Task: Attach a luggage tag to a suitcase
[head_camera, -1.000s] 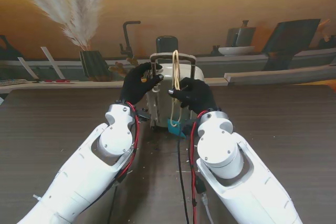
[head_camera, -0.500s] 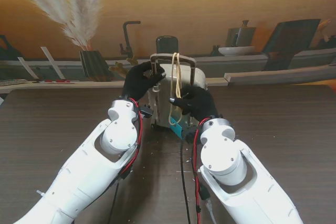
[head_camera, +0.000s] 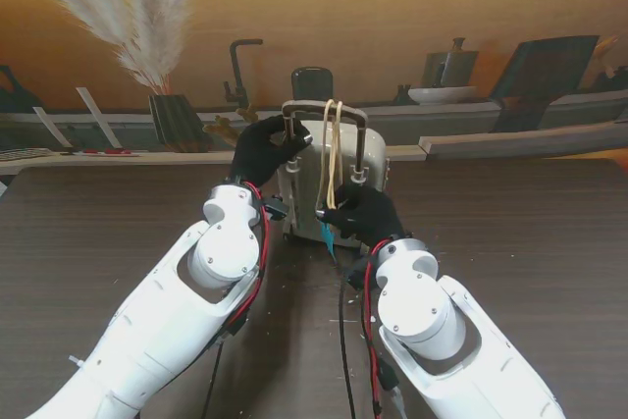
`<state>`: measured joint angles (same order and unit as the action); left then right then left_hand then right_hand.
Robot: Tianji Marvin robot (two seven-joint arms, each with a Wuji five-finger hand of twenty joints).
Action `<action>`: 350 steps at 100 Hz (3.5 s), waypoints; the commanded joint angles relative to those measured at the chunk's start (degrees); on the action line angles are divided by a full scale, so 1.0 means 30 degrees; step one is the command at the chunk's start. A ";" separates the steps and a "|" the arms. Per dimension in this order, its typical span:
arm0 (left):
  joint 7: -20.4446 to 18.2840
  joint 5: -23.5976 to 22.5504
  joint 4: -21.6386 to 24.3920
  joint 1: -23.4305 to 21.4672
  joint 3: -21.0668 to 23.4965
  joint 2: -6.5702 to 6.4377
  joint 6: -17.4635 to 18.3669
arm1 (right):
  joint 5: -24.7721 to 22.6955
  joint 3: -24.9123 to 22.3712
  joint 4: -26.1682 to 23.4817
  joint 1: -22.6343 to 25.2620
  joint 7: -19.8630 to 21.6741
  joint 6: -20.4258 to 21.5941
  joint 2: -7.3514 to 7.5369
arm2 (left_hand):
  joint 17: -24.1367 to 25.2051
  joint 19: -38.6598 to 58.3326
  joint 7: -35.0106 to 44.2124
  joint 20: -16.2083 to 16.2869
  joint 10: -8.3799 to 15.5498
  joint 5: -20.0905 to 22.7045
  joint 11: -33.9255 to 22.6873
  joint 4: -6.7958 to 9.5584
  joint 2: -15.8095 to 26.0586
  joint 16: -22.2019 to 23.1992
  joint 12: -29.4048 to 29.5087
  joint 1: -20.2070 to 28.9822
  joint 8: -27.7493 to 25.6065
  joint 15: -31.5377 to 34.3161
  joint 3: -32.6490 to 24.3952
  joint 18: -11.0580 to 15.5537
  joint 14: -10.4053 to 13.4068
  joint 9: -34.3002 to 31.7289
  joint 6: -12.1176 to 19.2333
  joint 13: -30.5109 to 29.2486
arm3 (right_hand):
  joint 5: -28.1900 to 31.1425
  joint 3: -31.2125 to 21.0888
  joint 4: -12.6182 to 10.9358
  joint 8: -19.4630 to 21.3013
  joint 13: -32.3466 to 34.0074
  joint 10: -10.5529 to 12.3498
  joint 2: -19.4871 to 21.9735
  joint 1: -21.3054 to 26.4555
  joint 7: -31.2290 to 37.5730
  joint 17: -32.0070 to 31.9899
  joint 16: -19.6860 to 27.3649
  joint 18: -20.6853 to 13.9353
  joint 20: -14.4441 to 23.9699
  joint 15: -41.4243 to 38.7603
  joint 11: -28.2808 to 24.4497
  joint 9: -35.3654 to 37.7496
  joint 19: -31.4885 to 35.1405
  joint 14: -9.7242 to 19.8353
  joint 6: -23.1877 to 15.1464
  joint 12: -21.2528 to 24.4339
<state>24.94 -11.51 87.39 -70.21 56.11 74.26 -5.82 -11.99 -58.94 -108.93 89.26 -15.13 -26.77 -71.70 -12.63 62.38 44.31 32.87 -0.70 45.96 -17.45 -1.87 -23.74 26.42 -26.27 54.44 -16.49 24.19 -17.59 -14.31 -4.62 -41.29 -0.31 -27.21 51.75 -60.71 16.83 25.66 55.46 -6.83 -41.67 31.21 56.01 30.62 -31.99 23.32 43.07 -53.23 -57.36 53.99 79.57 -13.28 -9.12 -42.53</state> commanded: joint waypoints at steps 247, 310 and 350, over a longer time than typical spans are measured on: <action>-0.0780 0.0111 0.0977 -0.1370 0.0156 -0.0121 -0.0501 | -0.3126 0.0992 0.2258 0.2552 0.0836 0.1324 0.0945 | 0.4582 -0.6801 -0.8710 -0.2211 -0.2091 -0.6524 0.0606 0.1938 0.0773 0.0324 0.0972 -0.5613 0.0502 -0.0181 -0.0598 0.1846 -0.1536 0.6126 -0.1805 0.3900 | -0.4674 0.0174 -0.2993 -0.1416 -0.5491 -0.1582 0.2333 -0.2929 -1.0836 -0.5224 0.2376 -0.0623 -0.2970 0.6418 0.5231 -0.6348 -0.5461 -0.0588 0.6029 0.5578; -0.0830 -0.0567 0.5136 -0.4485 0.2302 -0.0757 0.0126 | -0.4915 -0.3694 -0.1049 0.6132 -0.0802 0.4754 0.1207 | 0.4324 -1.7807 -1.0918 -0.2423 -0.1496 -0.8905 0.2822 0.2681 0.1901 -0.1756 0.2088 -0.5109 0.1062 -0.5625 0.2499 0.2048 -0.0367 0.9639 -0.2309 0.6237 | -0.5019 0.1009 -0.3016 -0.1840 -0.6901 -0.1616 0.2665 -0.3210 -1.1076 -0.6833 0.3773 -0.1416 -0.5231 0.9847 0.6857 -0.7401 -0.8816 -0.0469 0.5783 0.7570; -0.2092 -0.4846 1.1072 -1.1662 0.4730 -0.1992 -0.0053 | -0.6803 -0.6657 -0.2077 0.8435 -0.0437 0.8608 0.1654 | 0.4264 -1.7800 -1.1213 -0.1720 -0.1724 -0.8369 0.2886 0.2550 0.2466 -0.1747 0.2140 -0.4519 0.1069 -0.5880 0.2864 0.2196 -0.0262 0.8954 -0.2495 0.5676 | -0.5981 0.2966 -0.3201 -0.1448 -0.7891 -0.1039 0.3682 -0.3829 -1.0955 -0.7916 0.4764 -0.2400 -0.6676 1.2555 0.8467 -0.7941 -1.1129 -0.0130 0.4193 0.8106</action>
<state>19.45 -25.21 119.78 -101.99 70.22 69.18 -7.44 -32.71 -78.14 -114.63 113.42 -17.44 -0.73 -67.47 0.01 10.16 11.82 26.64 -5.50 19.82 -10.02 5.45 -18.23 21.88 -21.12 39.52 -14.25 7.77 -11.54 -12.82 -7.06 -13.76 -7.28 -8.85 35.46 -54.39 9.35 21.38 33.79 -11.03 -31.74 21.94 23.02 8.40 -19.05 18.66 24.07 -17.39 -33.07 32.38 47.90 -14.79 5.12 -19.20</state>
